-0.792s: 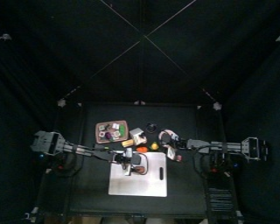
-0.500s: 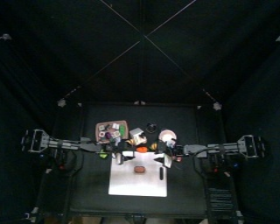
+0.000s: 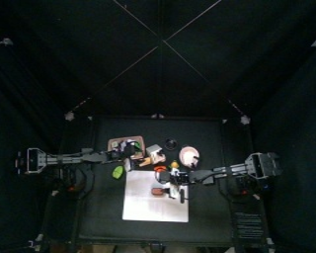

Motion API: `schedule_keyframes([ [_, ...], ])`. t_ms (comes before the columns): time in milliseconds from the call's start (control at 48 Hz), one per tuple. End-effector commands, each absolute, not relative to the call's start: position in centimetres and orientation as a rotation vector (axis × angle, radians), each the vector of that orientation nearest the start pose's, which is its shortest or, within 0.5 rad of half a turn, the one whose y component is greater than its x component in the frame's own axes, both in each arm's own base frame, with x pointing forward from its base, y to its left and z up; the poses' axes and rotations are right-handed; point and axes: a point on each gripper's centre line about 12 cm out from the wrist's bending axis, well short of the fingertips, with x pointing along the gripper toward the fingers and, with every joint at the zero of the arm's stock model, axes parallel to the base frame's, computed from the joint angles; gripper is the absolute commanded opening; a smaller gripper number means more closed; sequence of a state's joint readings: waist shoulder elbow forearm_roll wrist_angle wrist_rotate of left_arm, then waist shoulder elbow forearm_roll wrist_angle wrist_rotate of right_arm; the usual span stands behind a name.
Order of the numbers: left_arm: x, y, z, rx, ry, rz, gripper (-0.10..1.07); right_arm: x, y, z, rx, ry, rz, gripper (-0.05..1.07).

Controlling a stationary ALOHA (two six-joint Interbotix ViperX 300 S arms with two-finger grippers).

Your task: Grab salmon roe sushi with right hand

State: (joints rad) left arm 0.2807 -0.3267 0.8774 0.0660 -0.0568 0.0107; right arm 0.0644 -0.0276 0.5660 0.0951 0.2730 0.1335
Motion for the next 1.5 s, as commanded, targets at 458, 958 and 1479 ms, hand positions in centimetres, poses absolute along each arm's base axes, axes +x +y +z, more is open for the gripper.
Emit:
schedule_keyframes([
  [458, 23.7, 7.5, 25.0, 0.083, 0.182, 0.281, 0.92, 42.6, 3.5, 17.0, 0.125, 0.974, 0.004, 0.98],
  [958, 22.3, 7.2, 24.4, 0.035, 0.144, 0.298, 0.92, 43.5, 3.6, 15.1, 0.066, 1.045, 0.007, 0.98],
  [1479, 22.3, 7.3, 24.4, -0.006, 0.136, 0.315, 0.92, 44.3, 4.5, 13.6, 0.051, 1.071, 0.022, 0.98],
])
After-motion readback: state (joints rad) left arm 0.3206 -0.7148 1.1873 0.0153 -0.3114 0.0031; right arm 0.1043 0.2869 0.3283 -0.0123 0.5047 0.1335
